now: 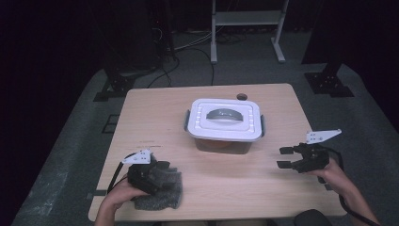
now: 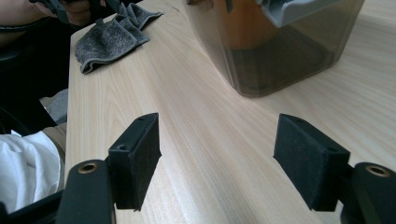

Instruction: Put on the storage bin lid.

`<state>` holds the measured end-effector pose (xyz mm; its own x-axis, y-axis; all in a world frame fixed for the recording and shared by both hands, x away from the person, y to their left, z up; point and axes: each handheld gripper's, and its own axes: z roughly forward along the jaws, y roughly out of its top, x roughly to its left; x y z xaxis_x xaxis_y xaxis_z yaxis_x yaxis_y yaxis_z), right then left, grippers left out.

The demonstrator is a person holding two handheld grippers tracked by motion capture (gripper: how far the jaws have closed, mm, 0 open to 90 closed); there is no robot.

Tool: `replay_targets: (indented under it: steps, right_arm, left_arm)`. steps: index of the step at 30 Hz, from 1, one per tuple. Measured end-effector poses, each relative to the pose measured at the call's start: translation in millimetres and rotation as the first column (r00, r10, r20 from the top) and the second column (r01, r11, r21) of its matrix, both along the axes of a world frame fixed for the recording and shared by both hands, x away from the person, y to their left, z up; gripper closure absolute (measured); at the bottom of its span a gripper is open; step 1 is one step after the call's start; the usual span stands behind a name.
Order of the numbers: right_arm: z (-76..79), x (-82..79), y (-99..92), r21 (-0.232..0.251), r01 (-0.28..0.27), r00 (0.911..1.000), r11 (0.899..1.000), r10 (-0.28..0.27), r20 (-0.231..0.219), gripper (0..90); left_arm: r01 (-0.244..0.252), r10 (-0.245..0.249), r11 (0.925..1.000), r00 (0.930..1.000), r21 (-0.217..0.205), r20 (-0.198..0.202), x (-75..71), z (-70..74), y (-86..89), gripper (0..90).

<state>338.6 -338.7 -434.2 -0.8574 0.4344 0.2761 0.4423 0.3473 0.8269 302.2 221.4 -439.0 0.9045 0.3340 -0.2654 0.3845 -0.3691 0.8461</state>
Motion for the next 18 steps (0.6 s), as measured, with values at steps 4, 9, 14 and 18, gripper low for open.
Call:
replay_targets:
  steps: [4,9,14,18]
  right_arm:
    - [-4.3,-2.7,0.7,0.008,0.0,1.0,1.0,0.0,-0.007,30.2]
    - [-6.9,-5.2,0.4,0.011,0.0,1.0,1.0,0.0,-0.008,30.2]
    - [-9.2,-8.2,-0.9,0.015,0.004,0.9999,1.0,-0.004,-0.012,30.1]
    - [-11.6,-10.5,-1.7,0.024,0.008,0.9999,1.0,-0.008,-0.013,29.7]
  left_arm:
    - [0.001,-0.001,1.0,1.0,0.0,-0.001,0.0,-0.1,-0.3,8.1]
    - [-0.001,0.001,1.0,1.0,-0.001,0.0,0.0,0.3,-0.7,7.2]
    - [0.001,-0.001,1.0,1.0,0.0,0.001,0.0,0.5,-1.1,7.2]
    - [0.004,-0.004,1.0,1.0,0.003,0.003,0.1,0.8,-1.4,7.2]
